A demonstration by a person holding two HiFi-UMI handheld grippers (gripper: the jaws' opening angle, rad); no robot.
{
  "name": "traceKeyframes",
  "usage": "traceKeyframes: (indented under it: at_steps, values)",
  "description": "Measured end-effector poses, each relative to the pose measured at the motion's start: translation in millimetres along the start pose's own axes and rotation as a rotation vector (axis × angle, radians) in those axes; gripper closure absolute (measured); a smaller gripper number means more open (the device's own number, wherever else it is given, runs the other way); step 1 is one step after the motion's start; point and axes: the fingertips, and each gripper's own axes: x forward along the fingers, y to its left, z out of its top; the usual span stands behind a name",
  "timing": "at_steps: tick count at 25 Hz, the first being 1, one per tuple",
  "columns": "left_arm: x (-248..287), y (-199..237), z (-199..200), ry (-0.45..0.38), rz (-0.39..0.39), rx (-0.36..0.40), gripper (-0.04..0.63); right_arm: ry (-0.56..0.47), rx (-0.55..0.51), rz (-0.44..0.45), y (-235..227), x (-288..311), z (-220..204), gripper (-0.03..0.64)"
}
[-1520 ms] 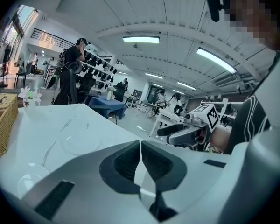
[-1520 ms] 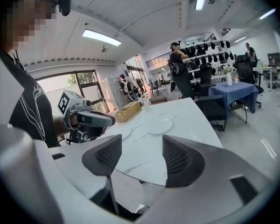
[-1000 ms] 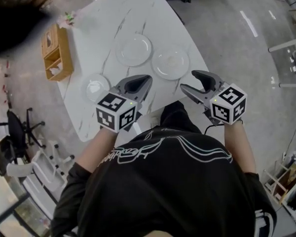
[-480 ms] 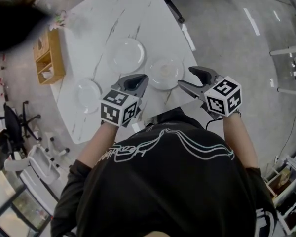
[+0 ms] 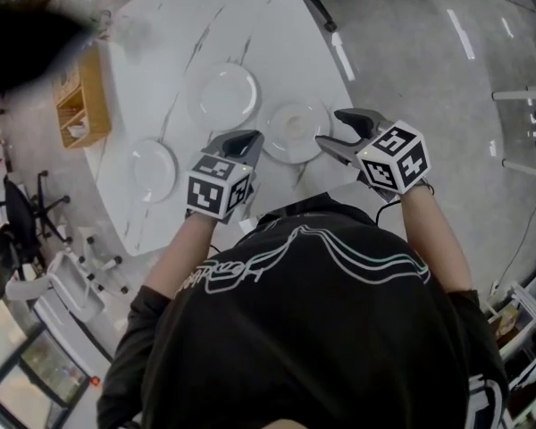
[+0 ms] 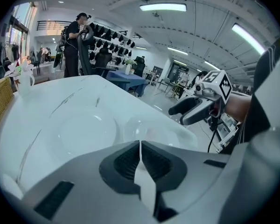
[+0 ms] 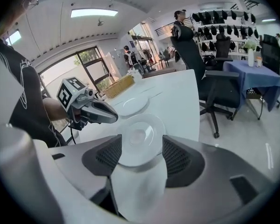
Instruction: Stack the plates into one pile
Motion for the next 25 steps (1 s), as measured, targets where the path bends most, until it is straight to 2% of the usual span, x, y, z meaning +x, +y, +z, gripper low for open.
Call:
traceKeyframes:
  at_steps: [9,14,20,25]
  values:
    - [12.7,8.9,-3.2,0.038,0.034,-0.031,0.563,0.027,0.037,0.044,-19.8,8.2,-0.3,0.345]
    - [17.9,6.6,-10.8,0.076,0.043,-0.027,0.563,0.071,0.006,0.064,-21.6,11.5,-4.2,0.345]
    - [20.2,11.0,-10.5,0.057,0.063,-0.060,0.563,0.100,-0.002,0.094,-21.8,16.1,-7.7,0.345]
    - [21.7,12.0,-12.7,0.062,0.088,-0.056,0.563,0.101,0.013,0.130,-19.1,20.7,-8.0,0.345]
